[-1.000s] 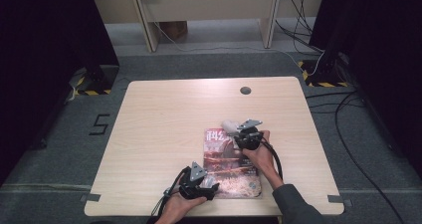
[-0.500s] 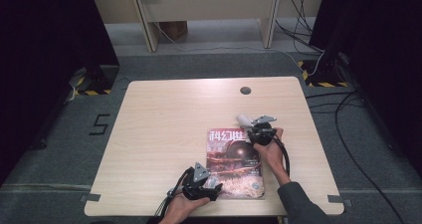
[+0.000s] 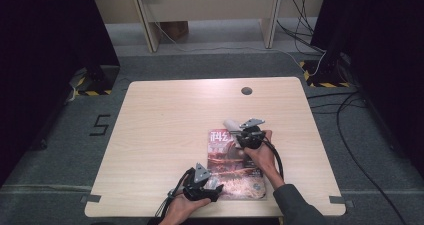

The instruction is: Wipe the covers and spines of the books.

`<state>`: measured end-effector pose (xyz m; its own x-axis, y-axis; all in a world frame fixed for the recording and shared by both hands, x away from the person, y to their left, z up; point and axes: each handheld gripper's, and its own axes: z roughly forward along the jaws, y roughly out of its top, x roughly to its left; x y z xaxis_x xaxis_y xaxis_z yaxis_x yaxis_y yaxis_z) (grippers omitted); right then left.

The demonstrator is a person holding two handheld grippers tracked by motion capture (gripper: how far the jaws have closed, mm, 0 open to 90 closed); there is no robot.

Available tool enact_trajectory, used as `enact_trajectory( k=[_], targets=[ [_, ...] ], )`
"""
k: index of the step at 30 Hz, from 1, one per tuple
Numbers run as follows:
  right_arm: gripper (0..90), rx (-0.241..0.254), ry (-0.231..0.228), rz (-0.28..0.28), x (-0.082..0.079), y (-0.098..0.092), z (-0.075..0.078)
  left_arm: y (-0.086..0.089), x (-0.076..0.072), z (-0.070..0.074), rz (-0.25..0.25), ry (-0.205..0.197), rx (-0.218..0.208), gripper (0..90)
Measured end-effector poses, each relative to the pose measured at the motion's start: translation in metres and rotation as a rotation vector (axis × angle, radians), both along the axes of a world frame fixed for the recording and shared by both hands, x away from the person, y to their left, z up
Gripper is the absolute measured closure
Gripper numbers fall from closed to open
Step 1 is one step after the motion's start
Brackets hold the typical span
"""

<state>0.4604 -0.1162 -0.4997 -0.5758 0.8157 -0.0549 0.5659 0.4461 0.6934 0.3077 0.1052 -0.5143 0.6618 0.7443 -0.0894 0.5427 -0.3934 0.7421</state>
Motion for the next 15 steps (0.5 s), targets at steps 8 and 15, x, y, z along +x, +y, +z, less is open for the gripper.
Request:
enact_trajectory(
  k=[8, 15],
  targets=[
    [71.5, -0.031, -0.013, -0.110, 0.008, -0.034, 0.002, 0.000, 0.000, 0.000, -0.001, -0.001, -0.001, 26.8],
    [71.4, -0.014, -0.010, -0.151, 0.011, -0.048, 0.001, 0.000, 0.000, 0.000, -0.002, 0.000, -0.002, 26.8]
  ],
)
